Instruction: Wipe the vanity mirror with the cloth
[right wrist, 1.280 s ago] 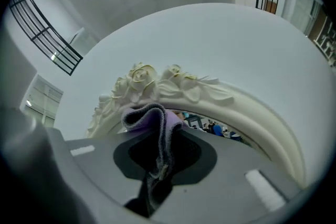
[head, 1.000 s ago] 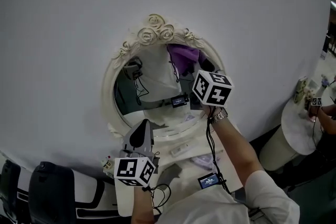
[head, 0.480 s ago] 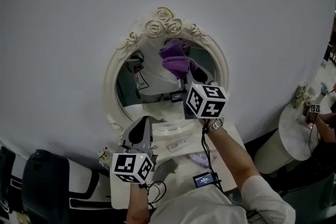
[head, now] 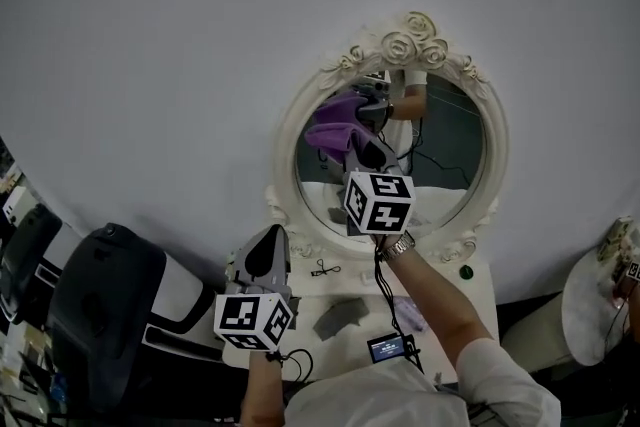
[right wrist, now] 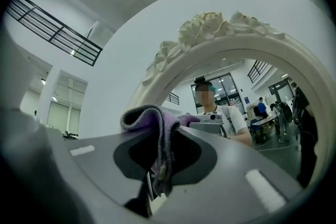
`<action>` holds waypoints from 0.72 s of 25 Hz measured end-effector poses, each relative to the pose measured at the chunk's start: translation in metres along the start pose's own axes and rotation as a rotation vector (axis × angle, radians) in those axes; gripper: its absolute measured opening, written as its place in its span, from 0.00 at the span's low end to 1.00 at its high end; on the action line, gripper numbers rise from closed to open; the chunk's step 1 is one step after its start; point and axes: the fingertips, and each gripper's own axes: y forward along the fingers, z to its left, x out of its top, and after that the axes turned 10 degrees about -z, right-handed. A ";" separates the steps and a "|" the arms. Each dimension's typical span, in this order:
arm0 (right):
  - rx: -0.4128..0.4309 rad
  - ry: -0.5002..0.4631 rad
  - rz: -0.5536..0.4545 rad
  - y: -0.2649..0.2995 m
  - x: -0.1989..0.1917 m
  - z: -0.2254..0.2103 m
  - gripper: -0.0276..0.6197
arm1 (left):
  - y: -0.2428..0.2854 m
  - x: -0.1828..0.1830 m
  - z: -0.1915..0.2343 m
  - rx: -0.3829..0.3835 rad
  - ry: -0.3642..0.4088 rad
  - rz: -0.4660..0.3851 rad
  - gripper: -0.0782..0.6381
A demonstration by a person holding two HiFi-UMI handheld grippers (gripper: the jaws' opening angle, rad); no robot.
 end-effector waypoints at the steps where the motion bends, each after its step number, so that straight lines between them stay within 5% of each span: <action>1: 0.006 0.002 0.002 0.005 -0.003 0.006 0.13 | -0.005 0.002 0.007 0.023 0.006 -0.002 0.11; 9: -0.001 0.024 -0.011 0.024 -0.008 0.011 0.13 | -0.022 -0.001 0.036 0.101 0.013 0.003 0.11; 18: -0.138 -0.048 -0.013 -0.004 0.006 -0.068 0.13 | 0.026 -0.028 -0.015 -0.086 -0.036 0.037 0.11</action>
